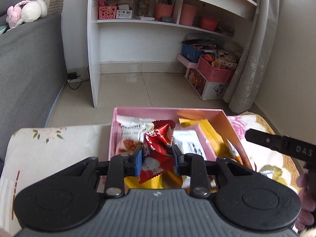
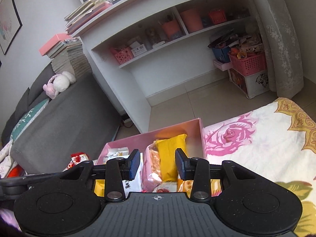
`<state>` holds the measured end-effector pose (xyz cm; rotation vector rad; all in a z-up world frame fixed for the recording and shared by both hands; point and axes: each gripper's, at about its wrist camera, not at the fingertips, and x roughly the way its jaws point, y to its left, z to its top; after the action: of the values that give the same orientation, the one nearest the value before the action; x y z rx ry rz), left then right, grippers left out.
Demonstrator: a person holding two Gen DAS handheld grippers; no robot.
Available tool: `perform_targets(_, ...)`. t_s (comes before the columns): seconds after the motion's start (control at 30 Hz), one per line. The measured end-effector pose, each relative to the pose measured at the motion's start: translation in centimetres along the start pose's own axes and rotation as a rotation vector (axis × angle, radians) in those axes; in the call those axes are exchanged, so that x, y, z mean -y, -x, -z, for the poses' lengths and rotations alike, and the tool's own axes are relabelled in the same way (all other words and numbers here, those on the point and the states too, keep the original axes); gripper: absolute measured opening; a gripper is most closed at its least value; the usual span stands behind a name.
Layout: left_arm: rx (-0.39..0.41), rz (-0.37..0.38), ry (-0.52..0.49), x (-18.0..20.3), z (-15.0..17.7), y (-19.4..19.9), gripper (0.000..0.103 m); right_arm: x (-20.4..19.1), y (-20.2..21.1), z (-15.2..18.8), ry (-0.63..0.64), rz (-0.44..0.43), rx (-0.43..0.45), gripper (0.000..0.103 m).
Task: Organize snacks
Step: 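Carry both red candies into the pink box and open both tools, then withdraw both tools from the box toward the remaining snacks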
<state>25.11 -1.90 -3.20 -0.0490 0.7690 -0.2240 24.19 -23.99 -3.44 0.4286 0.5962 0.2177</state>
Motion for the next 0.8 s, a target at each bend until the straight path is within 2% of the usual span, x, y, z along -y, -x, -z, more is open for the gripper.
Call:
perform_targets(0.2, -0.012, -0.006, -0.006, 0.8, -1.5, -2.4, 0.027, 1.6, -0.6, -0.7, -0.037, -0.021, 0.01, 0.041)
perform_targets(0.4, -0.016, -0.009, -0.033, 2.0, -2.7, -4.4, 0.029, 1.7, -1.3, -0.3, -0.014, -0.01, -0.006, 0.042)
perform_targets(0.5, 0.013, 0.003, -0.039, 2.3, -2.8, -4.5, 0.039, 1.6, -1.3, -0.4, -0.013, -0.013, -0.006, 0.042)
perform_targets(0.57, 0.03, 0.0, -0.039, 2.5, -2.7, -4.1, 0.047, 1.6, -1.2, -0.4, -0.017, -0.017, -0.001, 0.048)
perform_targets(0.7, 0.034, -0.002, -0.056, 2.7, -2.2, -3.3, 0.055, 1.4, -0.8, -0.5, -0.006, -0.012, 0.002, 0.052)
perform_targets(0.8, 0.028, -0.01, -0.086, 2.7, -1.8, -2.5, 0.06, 1.2, -0.1, -0.6, -0.006, -0.007, -0.002, 0.062)
